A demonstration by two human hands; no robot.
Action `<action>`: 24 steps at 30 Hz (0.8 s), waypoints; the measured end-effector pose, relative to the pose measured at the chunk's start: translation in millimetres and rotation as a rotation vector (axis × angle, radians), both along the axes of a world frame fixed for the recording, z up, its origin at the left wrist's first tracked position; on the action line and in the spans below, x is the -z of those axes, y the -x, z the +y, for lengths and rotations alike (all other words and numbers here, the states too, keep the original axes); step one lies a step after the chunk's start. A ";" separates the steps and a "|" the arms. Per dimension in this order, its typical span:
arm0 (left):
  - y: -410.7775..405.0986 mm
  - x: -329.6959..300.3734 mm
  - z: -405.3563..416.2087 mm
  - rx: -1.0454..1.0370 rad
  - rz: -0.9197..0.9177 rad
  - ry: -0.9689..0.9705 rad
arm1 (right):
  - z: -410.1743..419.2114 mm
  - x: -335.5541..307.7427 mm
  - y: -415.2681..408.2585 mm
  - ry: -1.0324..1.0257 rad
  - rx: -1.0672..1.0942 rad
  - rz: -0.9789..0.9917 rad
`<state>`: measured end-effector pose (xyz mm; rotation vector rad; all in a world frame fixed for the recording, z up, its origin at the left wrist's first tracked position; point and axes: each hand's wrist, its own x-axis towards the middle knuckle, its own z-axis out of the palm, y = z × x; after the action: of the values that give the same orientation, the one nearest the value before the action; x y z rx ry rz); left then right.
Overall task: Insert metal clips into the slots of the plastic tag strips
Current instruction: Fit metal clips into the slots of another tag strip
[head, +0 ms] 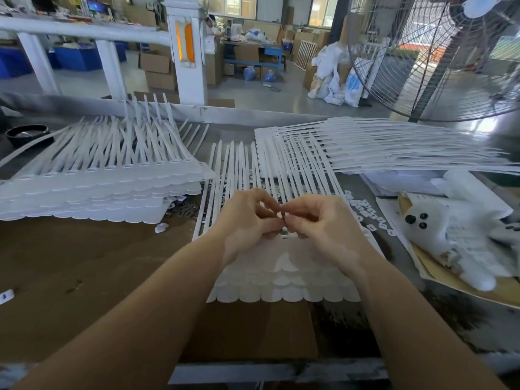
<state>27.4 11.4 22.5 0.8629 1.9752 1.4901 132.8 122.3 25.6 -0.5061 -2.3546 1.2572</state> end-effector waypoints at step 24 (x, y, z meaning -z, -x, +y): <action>-10.7 7.1 7.3 0.021 0.104 0.039 | 33.2 -12.2 -24.0 -0.187 0.301 -0.249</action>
<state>38.2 18.7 15.4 0.9596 2.0566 1.4157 156.8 155.5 37.9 -0.9601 -2.4456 0.8712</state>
